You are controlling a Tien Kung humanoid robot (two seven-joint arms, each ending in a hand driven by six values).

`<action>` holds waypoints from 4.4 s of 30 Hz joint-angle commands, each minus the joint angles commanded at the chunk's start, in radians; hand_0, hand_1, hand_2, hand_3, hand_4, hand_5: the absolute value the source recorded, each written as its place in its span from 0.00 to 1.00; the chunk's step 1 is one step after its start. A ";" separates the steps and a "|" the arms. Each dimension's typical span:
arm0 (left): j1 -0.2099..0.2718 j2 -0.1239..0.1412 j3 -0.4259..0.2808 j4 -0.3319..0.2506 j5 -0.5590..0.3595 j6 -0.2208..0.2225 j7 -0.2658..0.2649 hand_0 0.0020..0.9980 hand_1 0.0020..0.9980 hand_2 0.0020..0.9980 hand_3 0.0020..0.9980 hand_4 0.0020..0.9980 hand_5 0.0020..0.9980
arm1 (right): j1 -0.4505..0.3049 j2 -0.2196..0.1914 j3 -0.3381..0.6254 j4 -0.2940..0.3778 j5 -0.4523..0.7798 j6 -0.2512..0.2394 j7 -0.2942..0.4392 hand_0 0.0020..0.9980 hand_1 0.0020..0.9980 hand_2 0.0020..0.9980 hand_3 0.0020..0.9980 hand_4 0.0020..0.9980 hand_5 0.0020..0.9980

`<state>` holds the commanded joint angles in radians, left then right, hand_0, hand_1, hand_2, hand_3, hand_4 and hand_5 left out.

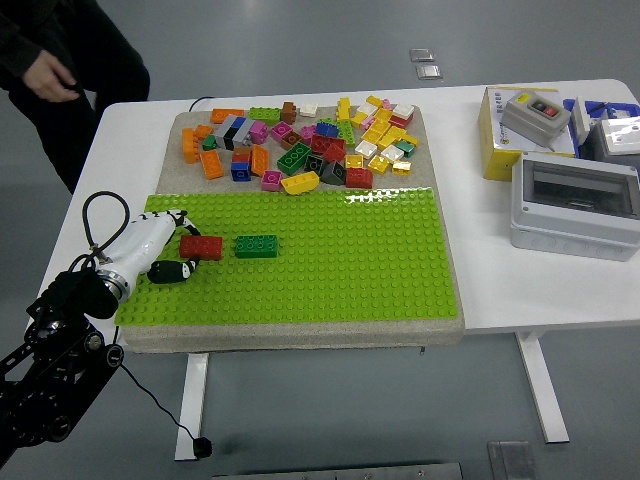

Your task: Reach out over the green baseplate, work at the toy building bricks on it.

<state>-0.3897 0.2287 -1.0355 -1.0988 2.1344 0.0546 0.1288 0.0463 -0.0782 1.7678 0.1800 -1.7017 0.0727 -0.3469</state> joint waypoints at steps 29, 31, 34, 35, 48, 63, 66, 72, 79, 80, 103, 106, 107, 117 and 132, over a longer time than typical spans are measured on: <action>-0.051 -0.054 0.009 0.082 -0.002 0.001 0.003 1.00 0.92 0.92 0.57 0.60 0.18 | 0.004 0.001 0.022 0.000 -0.017 -0.003 0.001 0.69 0.63 0.63 0.71 0.31 0.92; -0.052 -0.056 0.006 0.081 -0.001 0.000 0.004 1.00 0.92 0.92 0.57 0.60 0.18 | 0.004 0.001 0.024 0.000 -0.018 -0.003 0.001 0.69 0.63 0.63 0.71 0.31 0.92; -0.052 -0.058 0.007 0.080 -0.001 -0.001 0.005 1.00 0.92 0.92 0.57 0.60 0.18 | 0.005 0.001 0.025 0.000 -0.019 -0.003 0.001 0.69 0.63 0.63 0.71 0.31 0.92; -0.052 -0.059 0.008 0.080 -0.001 -0.001 0.006 1.00 0.92 0.92 0.57 0.60 0.18 | 0.005 0.001 0.025 0.000 -0.019 -0.004 0.001 0.69 0.63 0.63 0.71 0.31 0.92; -0.050 -0.066 -0.004 0.071 0.000 0.000 0.004 1.00 0.92 0.92 0.57 0.61 0.19 | 0.005 0.001 0.024 0.000 -0.021 -0.004 0.001 0.69 0.63 0.63 0.71 0.31 0.92; -0.051 -0.076 0.013 0.084 -0.011 -0.002 0.003 1.00 0.92 0.92 0.57 0.61 0.19 | 0.007 0.001 0.023 0.000 -0.028 -0.005 0.003 0.69 0.63 0.63 0.71 0.32 0.92; -0.051 -0.077 0.014 0.085 -0.012 -0.001 0.002 1.00 0.92 0.92 0.57 0.61 0.19 | 0.008 0.001 0.023 0.000 -0.029 -0.005 0.003 0.69 0.63 0.63 0.71 0.32 0.92; -0.051 -0.077 0.013 0.084 -0.012 -0.001 0.001 1.00 0.92 0.92 0.71 0.61 0.20 | 0.007 0.001 0.028 0.000 -0.032 -0.005 0.004 0.69 0.63 0.63 0.71 0.32 0.92; -0.051 -0.075 0.012 0.082 -0.012 -0.001 -0.001 1.00 0.92 0.92 0.83 0.63 0.21 | 0.007 0.000 0.037 0.000 -0.039 -0.003 0.004 0.69 0.63 0.63 0.71 0.32 0.92; -0.050 -0.074 0.013 0.082 -0.013 -0.002 -0.002 1.00 0.92 0.92 0.83 0.63 0.21 | 0.007 0.001 0.039 0.000 -0.040 -0.003 0.004 0.69 0.63 0.63 0.71 0.32 0.92; 0.009 -0.025 -0.006 -0.147 0.028 -0.056 0.042 1.00 0.93 0.93 0.80 0.67 0.26 | 0.002 -0.001 0.067 0.000 -0.061 0.000 0.003 0.69 0.63 0.62 0.71 0.32 0.92; 0.022 -0.016 0.004 -0.163 0.024 -0.061 0.047 1.00 0.93 0.93 0.80 0.67 0.26 | 0.001 -0.001 0.071 0.000 -0.064 0.001 0.003 0.69 0.63 0.62 0.71 0.32 0.92; 0.026 -0.016 0.006 -0.160 0.023 -0.062 0.048 1.00 0.93 0.93 0.80 0.67 0.26 | 0.001 -0.001 0.072 0.000 -0.066 0.002 0.003 0.69 0.63 0.62 0.71 0.32 0.92; 0.042 -0.015 0.008 -0.106 0.010 -0.056 0.042 1.00 0.93 0.93 0.78 0.69 0.27 | 0.001 0.000 0.071 0.000 -0.063 0.003 0.005 0.69 0.63 0.62 0.71 0.32 0.91; 0.062 -0.009 0.014 -0.111 0.011 -0.052 0.043 1.00 0.93 0.93 0.78 0.70 0.29 | 0.001 0.000 0.073 0.000 -0.060 0.004 0.007 0.69 0.63 0.62 0.71 0.32 0.91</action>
<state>-0.3282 0.2198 -1.0215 -1.2099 2.1455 0.0022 0.1719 0.0477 -0.0784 1.8410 0.1800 -1.7612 0.0762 -0.3395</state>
